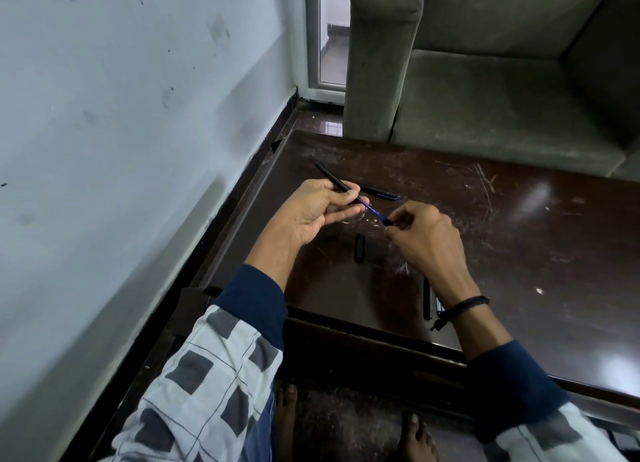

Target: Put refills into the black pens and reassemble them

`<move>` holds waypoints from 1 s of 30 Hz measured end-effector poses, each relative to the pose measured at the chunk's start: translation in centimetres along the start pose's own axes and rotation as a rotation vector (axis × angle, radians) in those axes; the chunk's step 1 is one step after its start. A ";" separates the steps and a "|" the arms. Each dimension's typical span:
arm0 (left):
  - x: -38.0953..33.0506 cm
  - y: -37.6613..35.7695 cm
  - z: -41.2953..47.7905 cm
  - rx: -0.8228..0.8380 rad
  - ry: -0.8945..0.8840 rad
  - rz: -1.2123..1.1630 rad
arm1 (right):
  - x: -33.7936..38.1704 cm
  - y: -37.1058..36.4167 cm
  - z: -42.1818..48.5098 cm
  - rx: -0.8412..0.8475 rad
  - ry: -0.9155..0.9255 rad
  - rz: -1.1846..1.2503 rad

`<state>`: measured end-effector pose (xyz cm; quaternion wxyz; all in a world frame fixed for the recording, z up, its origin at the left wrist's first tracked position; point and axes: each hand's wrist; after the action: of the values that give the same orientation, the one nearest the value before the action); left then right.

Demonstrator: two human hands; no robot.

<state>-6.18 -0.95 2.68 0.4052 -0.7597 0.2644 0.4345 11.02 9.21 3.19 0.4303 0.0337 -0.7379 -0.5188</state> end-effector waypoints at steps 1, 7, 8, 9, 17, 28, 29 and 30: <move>0.1 -0.1 0.1 0.005 0.005 0.004 | 0.0 -0.1 0.0 -0.005 0.010 0.001; 0.2 -0.3 0.2 0.017 0.013 0.004 | -0.1 -0.1 0.0 -0.020 0.039 0.000; 0.2 -0.3 0.2 0.018 0.011 0.004 | -0.1 -0.1 0.0 -0.019 0.043 0.002; 0.2 -0.3 0.2 0.021 0.010 0.008 | -0.1 -0.1 0.0 -0.014 0.047 0.004; 1.0 -0.5 0.6 0.072 0.011 0.042 | -0.1 -0.2 -0.1 0.015 0.076 0.078; 1.1 -0.5 0.7 0.074 0.009 0.048 | 0.0 -0.5 0.1 -0.057 0.129 0.143; 1.1 -0.6 0.7 0.071 0.004 0.046 | 0.0 -0.5 0.0 -0.063 0.134 0.145; 1.2 -0.6 0.7 0.066 0.001 0.045 | 0.1 -0.6 0.0 -0.070 0.141 0.147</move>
<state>-5.48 -0.10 1.70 0.4200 -0.7400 0.2956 0.4342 10.76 8.93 2.77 0.5191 0.0007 -0.6877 -0.5076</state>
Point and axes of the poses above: each hand's wrist, its own z-axis towards the middle knuckle, its own y-axis out of the back of the hand, x = y × z, and after that the axes turned 6 degrees about x, right-handed
